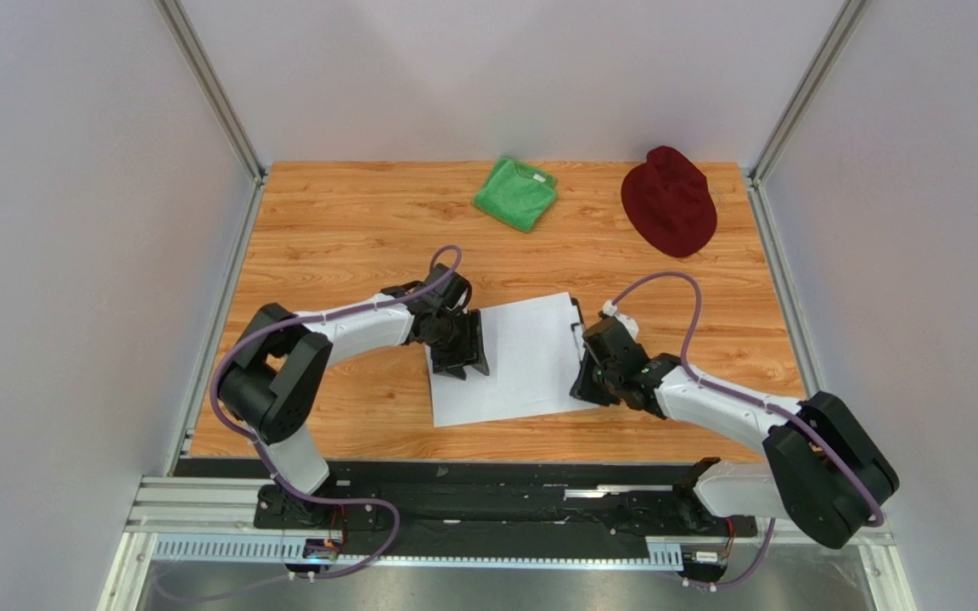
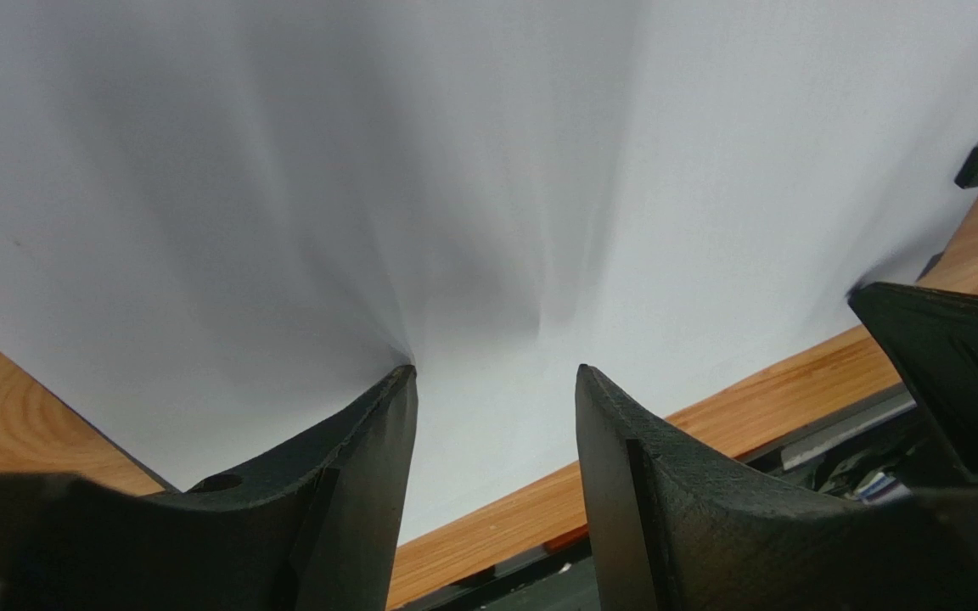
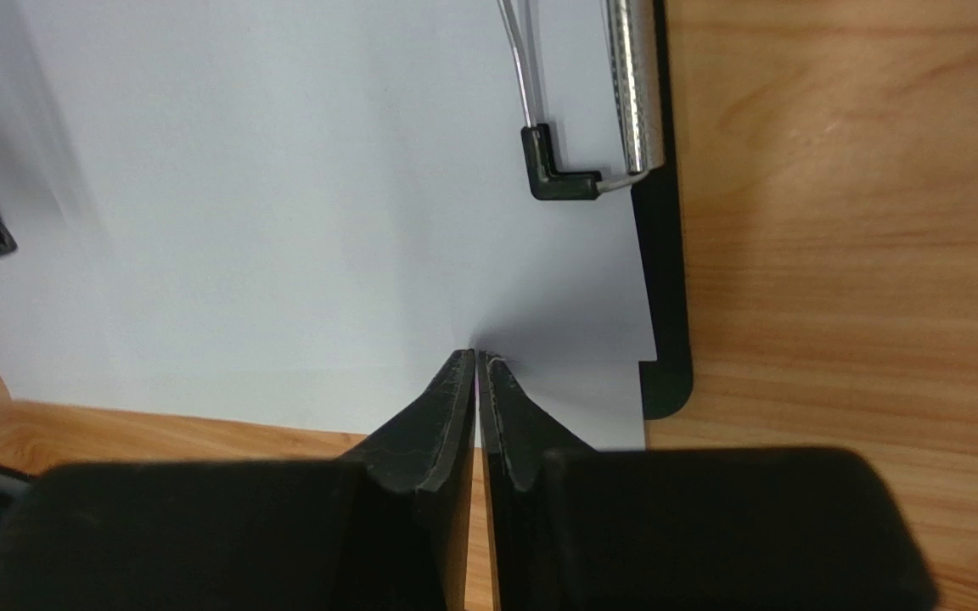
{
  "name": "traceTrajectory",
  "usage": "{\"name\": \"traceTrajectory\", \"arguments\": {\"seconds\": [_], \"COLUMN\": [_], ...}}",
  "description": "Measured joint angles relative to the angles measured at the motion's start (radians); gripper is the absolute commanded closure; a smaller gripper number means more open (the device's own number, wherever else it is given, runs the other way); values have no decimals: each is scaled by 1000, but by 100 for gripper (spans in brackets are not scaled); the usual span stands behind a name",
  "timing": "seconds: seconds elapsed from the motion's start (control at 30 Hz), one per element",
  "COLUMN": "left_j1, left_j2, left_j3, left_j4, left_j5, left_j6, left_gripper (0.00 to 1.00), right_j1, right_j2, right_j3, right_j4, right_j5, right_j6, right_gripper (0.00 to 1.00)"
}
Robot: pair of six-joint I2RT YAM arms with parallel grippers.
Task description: Put the files into the folder
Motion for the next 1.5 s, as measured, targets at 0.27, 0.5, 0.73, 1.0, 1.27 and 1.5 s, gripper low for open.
{"name": "traceTrajectory", "arguments": {"seconds": [0.27, 0.5, 0.73, 1.0, 1.27, 1.5], "left_j1": [-93, -231, -359, -390, -384, -381], "left_j2": [72, 311, 576, 622, 399, -171], "left_j3": [27, 253, 582, 664, 615, 552], "left_j4": [132, 252, 352, 382, 180, -6], "left_j5": [76, 246, 333, 328, 212, -22], "left_j6": [-102, -223, -332, -357, -215, -38], "left_gripper": [43, 43, 43, 24, 20, 15], "right_j1": [-252, -502, -631, -698, -649, -453], "right_j2": [89, 151, 359, 451, 201, -131], "right_j3": [58, 147, 360, 484, 571, 715], "right_j4": [43, -29, -80, -100, -289, -501], "right_j5": [16, -9, -74, -243, -187, -39], "right_j6": [44, -43, -191, -290, -371, -424], "right_gripper": [82, 81, 79, 74, 39, 32]}}
